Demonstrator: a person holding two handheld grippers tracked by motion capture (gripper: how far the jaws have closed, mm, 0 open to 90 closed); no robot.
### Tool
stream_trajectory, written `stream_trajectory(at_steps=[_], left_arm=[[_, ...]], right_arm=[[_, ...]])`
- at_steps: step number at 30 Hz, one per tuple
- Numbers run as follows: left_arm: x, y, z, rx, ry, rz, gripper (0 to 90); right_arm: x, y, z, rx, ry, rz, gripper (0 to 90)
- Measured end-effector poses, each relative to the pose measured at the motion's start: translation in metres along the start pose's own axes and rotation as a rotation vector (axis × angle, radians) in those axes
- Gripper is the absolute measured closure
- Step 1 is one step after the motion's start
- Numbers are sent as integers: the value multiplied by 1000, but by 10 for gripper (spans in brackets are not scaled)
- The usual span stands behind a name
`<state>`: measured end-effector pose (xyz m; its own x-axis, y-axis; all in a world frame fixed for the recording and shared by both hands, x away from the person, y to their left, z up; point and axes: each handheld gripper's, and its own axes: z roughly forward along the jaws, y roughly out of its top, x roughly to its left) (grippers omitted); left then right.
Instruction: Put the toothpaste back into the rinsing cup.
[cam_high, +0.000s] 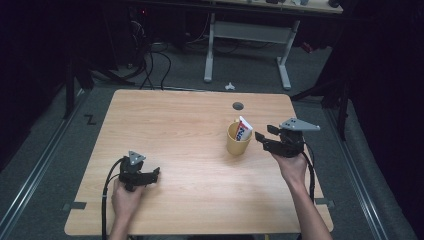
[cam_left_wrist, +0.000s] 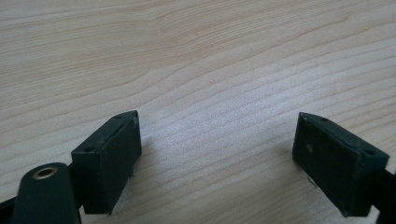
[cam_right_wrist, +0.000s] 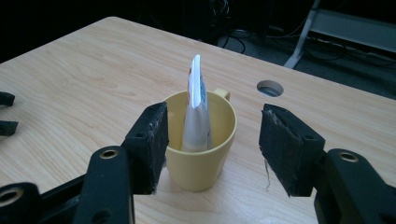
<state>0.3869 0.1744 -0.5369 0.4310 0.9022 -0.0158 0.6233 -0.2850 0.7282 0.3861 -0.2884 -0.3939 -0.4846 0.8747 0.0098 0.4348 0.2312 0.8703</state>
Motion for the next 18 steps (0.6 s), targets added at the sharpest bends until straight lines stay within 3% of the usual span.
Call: stream_trajectory(at_steps=[18], left_arm=[[0,0,0,0,0,0,159]], right_arm=[[-16,-23,-20,-11,-34,62,441]])
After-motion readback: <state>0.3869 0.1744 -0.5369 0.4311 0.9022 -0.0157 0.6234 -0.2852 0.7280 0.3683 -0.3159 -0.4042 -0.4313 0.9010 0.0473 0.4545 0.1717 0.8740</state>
